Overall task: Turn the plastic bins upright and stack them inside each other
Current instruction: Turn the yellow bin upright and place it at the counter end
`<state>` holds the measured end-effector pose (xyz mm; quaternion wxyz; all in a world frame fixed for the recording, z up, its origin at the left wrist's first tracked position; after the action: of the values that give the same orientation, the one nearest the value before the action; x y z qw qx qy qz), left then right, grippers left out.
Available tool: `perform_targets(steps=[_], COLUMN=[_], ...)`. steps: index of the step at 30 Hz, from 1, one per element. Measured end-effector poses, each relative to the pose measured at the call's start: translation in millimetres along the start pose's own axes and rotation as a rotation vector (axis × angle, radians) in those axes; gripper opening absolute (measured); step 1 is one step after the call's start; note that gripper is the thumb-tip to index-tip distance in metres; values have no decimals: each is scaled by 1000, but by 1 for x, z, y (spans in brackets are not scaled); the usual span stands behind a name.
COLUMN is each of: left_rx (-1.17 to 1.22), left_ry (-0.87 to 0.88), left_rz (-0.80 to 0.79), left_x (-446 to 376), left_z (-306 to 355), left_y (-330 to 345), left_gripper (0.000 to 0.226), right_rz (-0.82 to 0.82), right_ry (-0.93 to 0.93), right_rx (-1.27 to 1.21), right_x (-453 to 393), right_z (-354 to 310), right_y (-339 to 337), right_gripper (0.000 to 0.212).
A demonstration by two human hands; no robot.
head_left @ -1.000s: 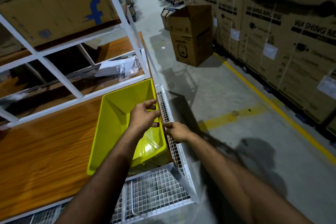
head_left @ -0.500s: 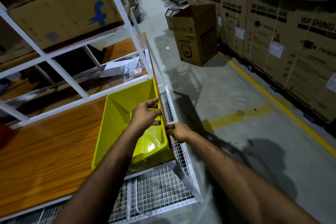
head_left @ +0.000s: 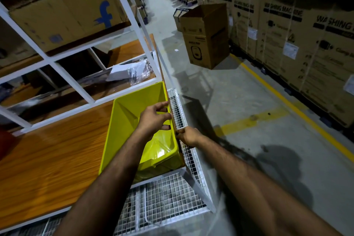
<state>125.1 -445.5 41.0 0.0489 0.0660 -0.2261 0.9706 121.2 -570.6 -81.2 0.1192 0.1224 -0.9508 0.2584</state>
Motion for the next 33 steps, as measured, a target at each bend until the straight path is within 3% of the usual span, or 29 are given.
perform_targets(steps=[33], left_rx=[32], left_ry=[-18], left_rz=[10], left_x=[-3], left_z=[0], left_y=[4], left_gripper=[53], right_rz=[-58], right_ry=[8], right_rx=[-17], right_x=[1], right_z=[3], right_y=[-5], right_gripper=[40])
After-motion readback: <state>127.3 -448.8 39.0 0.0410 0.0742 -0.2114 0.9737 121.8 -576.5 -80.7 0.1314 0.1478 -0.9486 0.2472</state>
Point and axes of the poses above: each hand's wrist, its own x-axis away from the middle knuckle, its own y-axis out of the palm, z = x × y, the point moved 1 cm from there along -x, towards the middle knuckle, and after that the axes turned 2 degrees about -y, right-handed, at the moved point
